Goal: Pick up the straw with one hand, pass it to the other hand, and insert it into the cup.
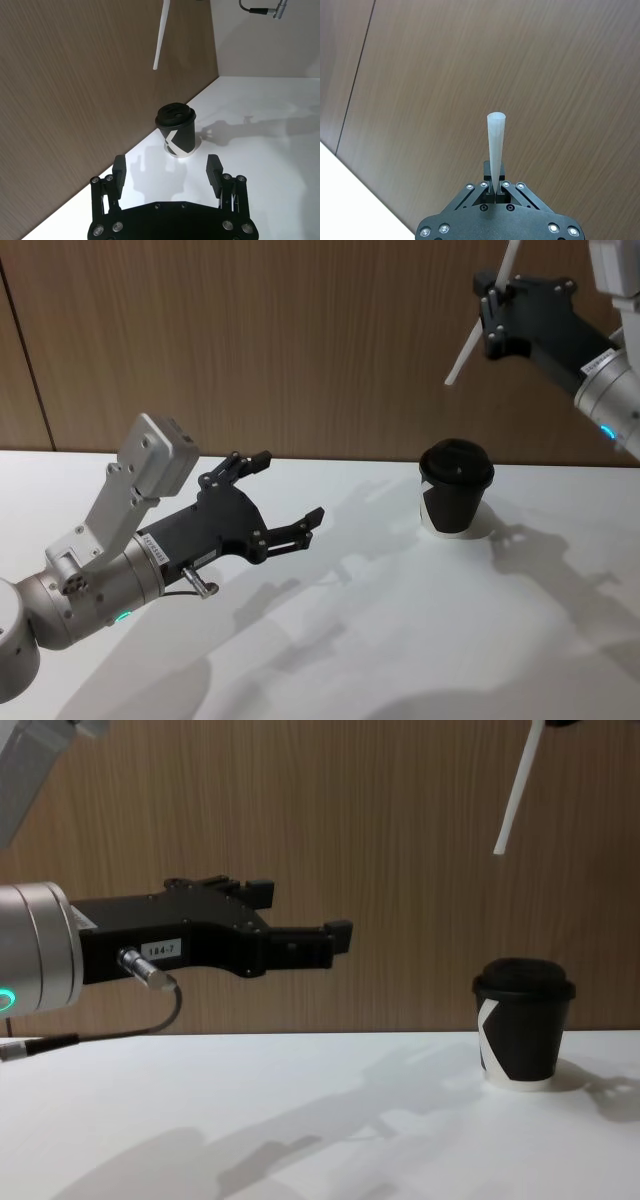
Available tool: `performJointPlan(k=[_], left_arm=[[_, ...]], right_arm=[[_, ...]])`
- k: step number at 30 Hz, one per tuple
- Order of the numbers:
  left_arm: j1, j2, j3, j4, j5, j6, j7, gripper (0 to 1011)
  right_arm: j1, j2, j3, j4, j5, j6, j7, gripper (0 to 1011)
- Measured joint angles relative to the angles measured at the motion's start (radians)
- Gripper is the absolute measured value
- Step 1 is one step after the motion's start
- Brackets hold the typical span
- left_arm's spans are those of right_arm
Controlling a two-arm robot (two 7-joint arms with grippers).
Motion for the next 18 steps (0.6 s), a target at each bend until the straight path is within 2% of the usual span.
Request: performJointPlan(k=[7,18], left_arm=[[0.0,0.0,0.0,0.0,0.0,0.0,0.0,1003],[0.0,0.0,0.0,0.0,0.0,0.0,0.0,1003]], right_arm=[[0.018,0.036,-0.008,-0.009,-0.007,0.013,0.066,4],[0.037,0.065,-0.014,-0.004,0.0,0.045,0.154,4]])
